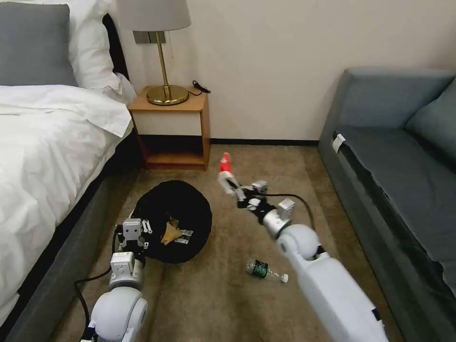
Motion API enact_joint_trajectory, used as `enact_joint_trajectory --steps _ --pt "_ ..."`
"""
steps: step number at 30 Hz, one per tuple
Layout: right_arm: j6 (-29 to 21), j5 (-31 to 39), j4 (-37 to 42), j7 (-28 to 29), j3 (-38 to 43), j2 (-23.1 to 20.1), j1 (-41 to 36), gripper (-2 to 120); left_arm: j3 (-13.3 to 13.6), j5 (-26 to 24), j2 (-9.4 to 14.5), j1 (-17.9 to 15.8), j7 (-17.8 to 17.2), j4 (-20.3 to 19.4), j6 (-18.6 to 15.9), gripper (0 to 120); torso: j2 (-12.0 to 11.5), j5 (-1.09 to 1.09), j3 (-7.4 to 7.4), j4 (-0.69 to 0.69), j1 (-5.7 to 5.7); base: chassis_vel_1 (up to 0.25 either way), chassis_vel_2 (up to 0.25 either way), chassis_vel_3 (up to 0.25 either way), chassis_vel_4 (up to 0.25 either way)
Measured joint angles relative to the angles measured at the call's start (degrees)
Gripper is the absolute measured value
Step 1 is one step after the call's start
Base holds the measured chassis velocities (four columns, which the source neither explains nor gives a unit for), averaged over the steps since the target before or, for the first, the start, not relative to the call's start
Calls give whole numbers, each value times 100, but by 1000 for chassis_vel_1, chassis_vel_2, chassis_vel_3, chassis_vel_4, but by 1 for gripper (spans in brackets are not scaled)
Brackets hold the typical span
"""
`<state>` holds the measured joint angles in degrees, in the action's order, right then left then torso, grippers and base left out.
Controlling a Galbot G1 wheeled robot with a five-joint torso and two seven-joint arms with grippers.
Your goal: Pick up the trash bin, then pick up the garbage on the floor and place it into the trash bin.
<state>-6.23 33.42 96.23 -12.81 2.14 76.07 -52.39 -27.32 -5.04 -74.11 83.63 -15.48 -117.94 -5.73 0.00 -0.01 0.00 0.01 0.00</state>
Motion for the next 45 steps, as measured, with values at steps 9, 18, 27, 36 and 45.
enact_joint_trajectory --steps 9,18,27,36,45 --pt "90 -318 -245 49 -507 410 -374 0 81 -2 -5 -16 1 -50 31 5 0 0 0 -1 0 0 0 0 0" --pt "127 -1120 -742 773 -862 545 -391 5 223 10 -59 16 -20 -146 50 5 0 1 0 -1 0 0 0 0 0" --pt "-19 -1670 -625 1226 -925 531 -472 40 269 71 -81 69 -22 -116 139 5 0 1 0 -1 0 0 0 0 0" --pt "-47 -1877 -418 1296 -828 430 -625 70 263 84 -67 163 -16 -83 206 5 0 2 0 -1 0 0 0 0 0" --pt "-46 -1978 -131 1317 -662 419 -806 99 227 108 -65 181 -8 -73 240 5 0 2 0 -1 0 0 0 0 0"
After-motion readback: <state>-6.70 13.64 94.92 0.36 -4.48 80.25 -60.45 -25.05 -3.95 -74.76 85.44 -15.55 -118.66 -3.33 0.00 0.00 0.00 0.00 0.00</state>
